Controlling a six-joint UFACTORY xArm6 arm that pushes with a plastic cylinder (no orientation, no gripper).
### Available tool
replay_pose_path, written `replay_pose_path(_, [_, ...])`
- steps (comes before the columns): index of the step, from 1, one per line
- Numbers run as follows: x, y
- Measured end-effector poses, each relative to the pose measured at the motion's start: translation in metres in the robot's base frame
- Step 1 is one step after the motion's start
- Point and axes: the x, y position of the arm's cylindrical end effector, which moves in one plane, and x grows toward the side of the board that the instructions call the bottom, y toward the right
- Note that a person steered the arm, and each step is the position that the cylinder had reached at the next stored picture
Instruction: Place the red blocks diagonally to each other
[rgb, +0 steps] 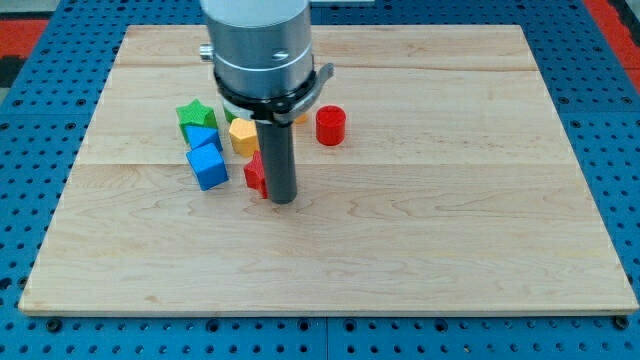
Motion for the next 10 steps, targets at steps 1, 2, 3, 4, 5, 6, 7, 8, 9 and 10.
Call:
replay_pose_path(1, [0.006, 0.01])
replay_pose_path(2, [0.024, -0.022])
replay_pose_path(3, [0.0, -0.059])
replay_pose_path(4, [-0.009, -0.044])
replay_pose_path(5, [-0.015, -0.017])
replay_pose_path(6, [-0.009, -0.002])
replay_pose_path(7, [0.007, 0.059])
replay_pose_path(8, [-0.006, 0.106])
replay_pose_path(9, [-0.042, 0.159])
replay_pose_path(10, [-0.062, 0.152])
